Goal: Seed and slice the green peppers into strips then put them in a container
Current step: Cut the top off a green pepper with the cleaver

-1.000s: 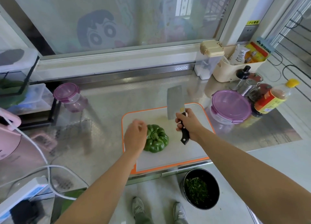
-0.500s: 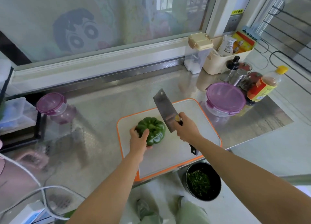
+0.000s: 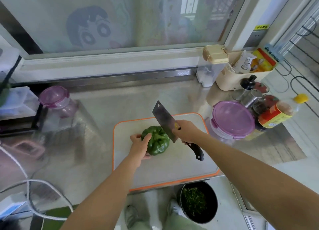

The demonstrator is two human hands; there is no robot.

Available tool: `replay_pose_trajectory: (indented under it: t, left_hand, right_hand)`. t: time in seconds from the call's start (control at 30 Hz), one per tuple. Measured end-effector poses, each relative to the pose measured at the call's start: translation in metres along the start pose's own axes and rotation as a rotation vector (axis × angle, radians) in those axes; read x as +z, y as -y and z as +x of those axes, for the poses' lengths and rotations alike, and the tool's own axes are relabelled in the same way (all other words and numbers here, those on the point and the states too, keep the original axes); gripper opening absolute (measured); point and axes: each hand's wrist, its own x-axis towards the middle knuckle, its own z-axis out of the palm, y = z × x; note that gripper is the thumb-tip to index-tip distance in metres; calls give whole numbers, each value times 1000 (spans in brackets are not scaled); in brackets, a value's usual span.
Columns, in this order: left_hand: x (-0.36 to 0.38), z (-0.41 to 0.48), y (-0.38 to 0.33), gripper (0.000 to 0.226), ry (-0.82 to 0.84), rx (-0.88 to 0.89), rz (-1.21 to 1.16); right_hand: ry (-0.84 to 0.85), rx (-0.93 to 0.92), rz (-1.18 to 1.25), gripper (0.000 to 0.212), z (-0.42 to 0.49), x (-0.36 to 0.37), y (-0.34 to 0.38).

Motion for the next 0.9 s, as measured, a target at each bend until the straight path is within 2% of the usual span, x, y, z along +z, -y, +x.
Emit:
replay_pose_trajectory:
  t: [0.13, 0.2, 0.27, 0.37, 0.47, 0.53, 0.63, 0.73, 0.9]
  left_hand:
    - [9, -2, 8, 58, -7, -8, -53]
    - [16, -5, 11, 48, -21, 5, -144]
    - [24, -9, 14, 40, -52, 16, -245]
    - [29, -11, 17, 42, -73, 4, -340]
    - [26, -12, 15, 46, -52, -49, -317]
    - [22, -13, 14, 44, -46, -62, -286]
    - [19, -14, 16, 40, -19, -30, -257]
    - [16, -12, 15, 38, 1, -3, -250]
    - [15, -12, 11, 36, -26, 9, -258]
  right_hand:
    - [23, -97, -44, 5, 3, -12, 2]
    - [-19, -102, -46, 4, 3, -19, 4]
    - [-56, -72, -69, 16, 4, -26, 4]
    - [-21, -55, -94, 36, 2, -37, 0]
    - [16, -96, -287, 39, -5, -38, 1]
    - [49, -126, -427, 29, -11, -36, 6]
    - [86, -171, -448, 27, -18, -36, 19]
    - [107, -201, -464, 15, -26, -42, 34]
    - [163, -203, -554, 33, -34, -44, 50]
